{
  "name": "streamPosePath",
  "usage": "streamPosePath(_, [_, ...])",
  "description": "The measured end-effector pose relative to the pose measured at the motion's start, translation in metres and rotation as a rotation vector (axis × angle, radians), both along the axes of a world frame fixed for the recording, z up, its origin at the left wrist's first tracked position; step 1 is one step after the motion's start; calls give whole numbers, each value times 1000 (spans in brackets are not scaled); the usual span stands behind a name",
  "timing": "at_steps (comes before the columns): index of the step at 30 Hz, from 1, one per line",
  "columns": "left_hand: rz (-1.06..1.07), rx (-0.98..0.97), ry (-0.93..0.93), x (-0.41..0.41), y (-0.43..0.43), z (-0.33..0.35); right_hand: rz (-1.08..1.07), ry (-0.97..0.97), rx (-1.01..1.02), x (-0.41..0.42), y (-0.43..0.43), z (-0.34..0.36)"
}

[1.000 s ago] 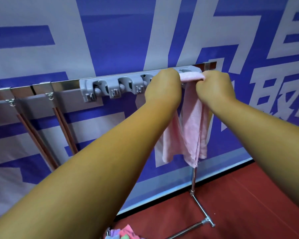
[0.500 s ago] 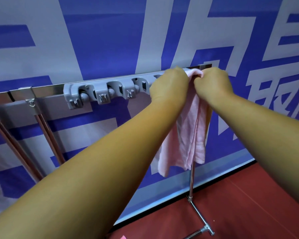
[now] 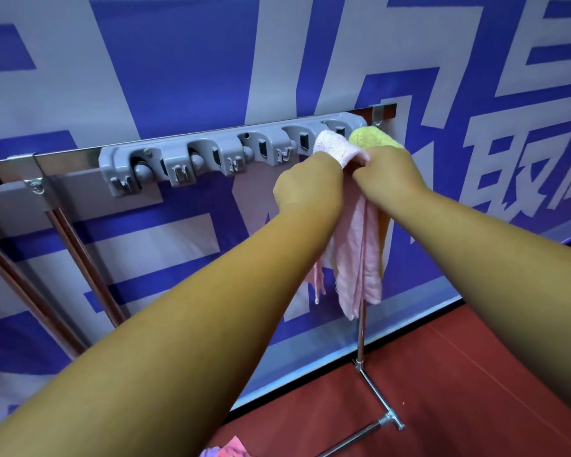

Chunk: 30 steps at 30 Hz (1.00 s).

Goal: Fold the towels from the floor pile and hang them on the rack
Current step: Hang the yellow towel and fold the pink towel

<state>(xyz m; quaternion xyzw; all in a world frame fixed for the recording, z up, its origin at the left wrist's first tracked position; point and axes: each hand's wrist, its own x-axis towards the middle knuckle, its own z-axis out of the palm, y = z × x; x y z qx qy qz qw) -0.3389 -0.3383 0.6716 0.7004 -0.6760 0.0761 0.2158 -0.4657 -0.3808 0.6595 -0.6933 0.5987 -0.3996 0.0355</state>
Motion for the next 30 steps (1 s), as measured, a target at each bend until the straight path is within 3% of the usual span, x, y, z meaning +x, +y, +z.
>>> streamPosePath(7, [8, 39, 40, 10, -6, -37, 9, -55, 159, 3, 4, -46])
streamPosePath(19, [-29, 98, 104, 13, -11, -68, -42, -121, 105, 11, 4, -23])
streamPosePath(30, [-34, 197, 165, 22, -5, -91, 21, -133, 252, 11, 10, -76])
